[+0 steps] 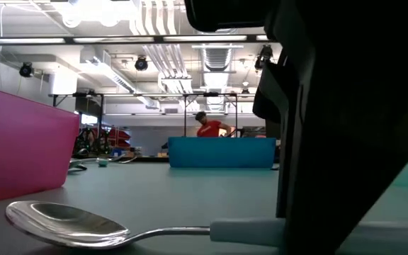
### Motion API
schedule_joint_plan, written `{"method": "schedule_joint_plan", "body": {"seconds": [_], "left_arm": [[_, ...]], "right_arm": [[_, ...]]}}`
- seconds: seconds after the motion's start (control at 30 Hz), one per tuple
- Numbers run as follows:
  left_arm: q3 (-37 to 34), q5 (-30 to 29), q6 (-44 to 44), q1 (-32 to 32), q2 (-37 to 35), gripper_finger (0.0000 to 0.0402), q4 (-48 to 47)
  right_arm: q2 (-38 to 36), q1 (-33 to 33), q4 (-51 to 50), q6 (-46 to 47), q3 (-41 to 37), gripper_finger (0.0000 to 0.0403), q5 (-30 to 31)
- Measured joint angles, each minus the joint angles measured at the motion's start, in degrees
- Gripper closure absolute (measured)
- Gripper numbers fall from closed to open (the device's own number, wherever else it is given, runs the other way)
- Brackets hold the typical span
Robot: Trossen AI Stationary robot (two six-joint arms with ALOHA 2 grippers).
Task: Sort silverware by color (type)
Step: Put the blue spoon into the blue bin
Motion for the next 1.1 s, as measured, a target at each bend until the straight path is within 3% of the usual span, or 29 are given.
{"method": "schedule_joint_plan", "body": {"seconds": [0.2, 0.37, 0.6, 0.73, 0.9, 1.1], "left_arm": [[0.0, -2.1, -0.2, 0.0, 0.0, 0.0267, 0.4], [0.0, -9.5, -0.4, 0.0, 0.0, 0.0267, 2.8], [0.0, -24.2, 3.0, 0.4, 0.0, 0.0267, 6.1], [0.0, -37.0, 3.9, 1.5, 0.0, 0.0267, 6.2], [0.0, -52.6, 3.9, 5.0, 0.0, 0.0267, 6.5], [0.0, -57.7, 3.9, 9.9, -0.2, 0.0267, 9.6]], "right_arm": [[-4.9, -0.9, 0.0, -1.3, -0.3, 0.0376, -1.8], [-11.1, -2.7, -2.7, -5.0, -0.6, 0.0376, 5.4], [-20.4, -4.9, -7.5, -8.8, -0.4, 0.0376, 21.6], [-25.9, -6.6, -8.8, -13.9, -0.2, 0.0376, 31.3], [-28.6, -8.9, -8.7, -23.1, -0.2, 0.0376, 38.7], [-30.0, -11.1, -8.2, -30.0, -0.2, 0.0376, 41.7]]}}
